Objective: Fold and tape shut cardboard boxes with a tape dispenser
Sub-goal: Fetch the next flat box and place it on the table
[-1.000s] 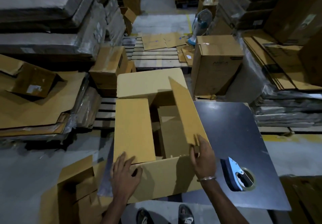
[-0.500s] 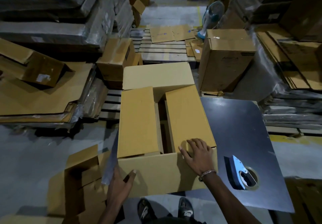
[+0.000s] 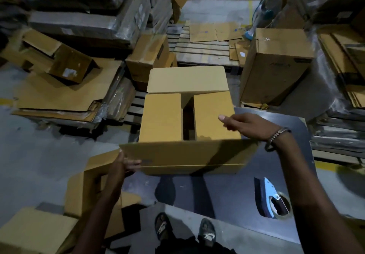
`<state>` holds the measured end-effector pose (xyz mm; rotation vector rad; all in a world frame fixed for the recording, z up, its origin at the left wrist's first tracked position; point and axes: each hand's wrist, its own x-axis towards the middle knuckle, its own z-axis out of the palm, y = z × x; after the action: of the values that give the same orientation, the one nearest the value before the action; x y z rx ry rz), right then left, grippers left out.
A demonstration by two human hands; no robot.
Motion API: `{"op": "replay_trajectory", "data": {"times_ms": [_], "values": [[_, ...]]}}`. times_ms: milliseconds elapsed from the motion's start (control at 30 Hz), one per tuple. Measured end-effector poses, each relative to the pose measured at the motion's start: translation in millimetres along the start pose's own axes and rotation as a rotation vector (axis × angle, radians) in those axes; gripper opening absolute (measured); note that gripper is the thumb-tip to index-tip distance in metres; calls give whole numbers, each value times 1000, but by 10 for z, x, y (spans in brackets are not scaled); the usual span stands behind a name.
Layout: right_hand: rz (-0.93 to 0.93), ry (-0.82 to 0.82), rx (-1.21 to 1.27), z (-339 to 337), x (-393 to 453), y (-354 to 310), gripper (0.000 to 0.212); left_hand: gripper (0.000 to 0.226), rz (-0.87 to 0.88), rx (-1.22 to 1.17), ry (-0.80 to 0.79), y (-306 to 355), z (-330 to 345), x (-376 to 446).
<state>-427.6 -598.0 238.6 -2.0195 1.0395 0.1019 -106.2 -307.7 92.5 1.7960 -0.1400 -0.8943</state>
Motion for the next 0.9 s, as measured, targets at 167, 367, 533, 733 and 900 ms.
{"op": "replay_trajectory", "data": {"times_ms": [167, 367, 533, 733, 900], "values": [[-35, 175, -412, 379, 388, 295, 67, 43, 67, 59, 117, -154, 449, 137], [-45, 295, -595, 1053, 778, 663, 97, 76, 102, 192, 173, -133, 664, 262], [64, 163, -516, 1524, 943, 911, 99, 57, 178, 430, 182, 41, 610, 856], [142, 433, -445, 1808, 1119, 674, 102, 40, 381, 636, 188, 733, 912, 1843], [161, 538, -460, 2152, 1362, 409, 98, 82, 254, 582, 149, 1229, 1188, 2742]]}}
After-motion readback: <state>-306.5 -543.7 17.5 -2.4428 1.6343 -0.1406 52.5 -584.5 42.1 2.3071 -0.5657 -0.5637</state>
